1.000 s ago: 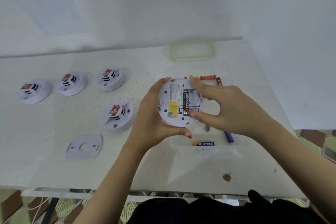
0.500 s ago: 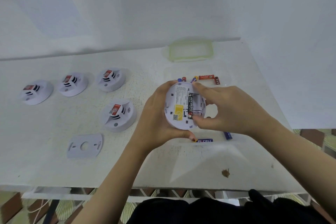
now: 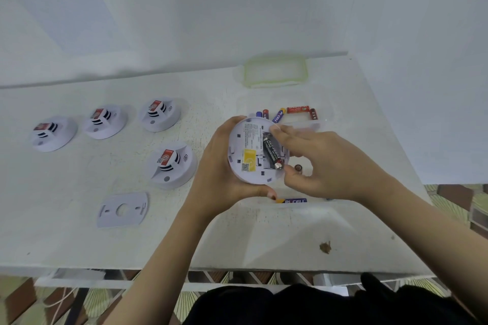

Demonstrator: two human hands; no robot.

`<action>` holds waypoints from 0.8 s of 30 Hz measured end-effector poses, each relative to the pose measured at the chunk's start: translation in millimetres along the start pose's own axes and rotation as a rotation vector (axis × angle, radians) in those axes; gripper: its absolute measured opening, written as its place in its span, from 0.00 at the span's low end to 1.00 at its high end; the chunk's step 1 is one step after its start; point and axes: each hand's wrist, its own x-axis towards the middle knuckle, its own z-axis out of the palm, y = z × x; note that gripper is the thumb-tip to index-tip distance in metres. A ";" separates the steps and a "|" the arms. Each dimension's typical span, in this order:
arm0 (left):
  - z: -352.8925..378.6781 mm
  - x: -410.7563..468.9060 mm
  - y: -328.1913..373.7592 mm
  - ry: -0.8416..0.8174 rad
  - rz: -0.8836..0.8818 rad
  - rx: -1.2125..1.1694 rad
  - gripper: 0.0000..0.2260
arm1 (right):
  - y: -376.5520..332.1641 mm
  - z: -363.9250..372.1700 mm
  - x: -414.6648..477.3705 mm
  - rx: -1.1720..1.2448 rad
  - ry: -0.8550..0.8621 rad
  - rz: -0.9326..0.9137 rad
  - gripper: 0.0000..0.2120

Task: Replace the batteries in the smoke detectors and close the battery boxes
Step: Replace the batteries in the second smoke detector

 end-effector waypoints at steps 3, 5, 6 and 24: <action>-0.4 -0.1 2.0 0.035 -0.021 -0.026 0.43 | 0.4 6.2 -2.4 0.067 -0.050 0.048 0.29; -1.4 0.3 1.6 0.051 -0.027 -0.014 0.43 | 0.5 11.8 -2.4 0.090 -0.026 0.062 0.29; -2.0 0.4 1.0 0.055 -0.029 -0.003 0.44 | -0.4 13.6 -2.3 0.137 -0.001 0.078 0.28; 3.0 10.0 -14.3 0.196 -0.168 -0.083 0.44 | 17.4 4.2 -29.1 0.263 -0.032 0.285 0.16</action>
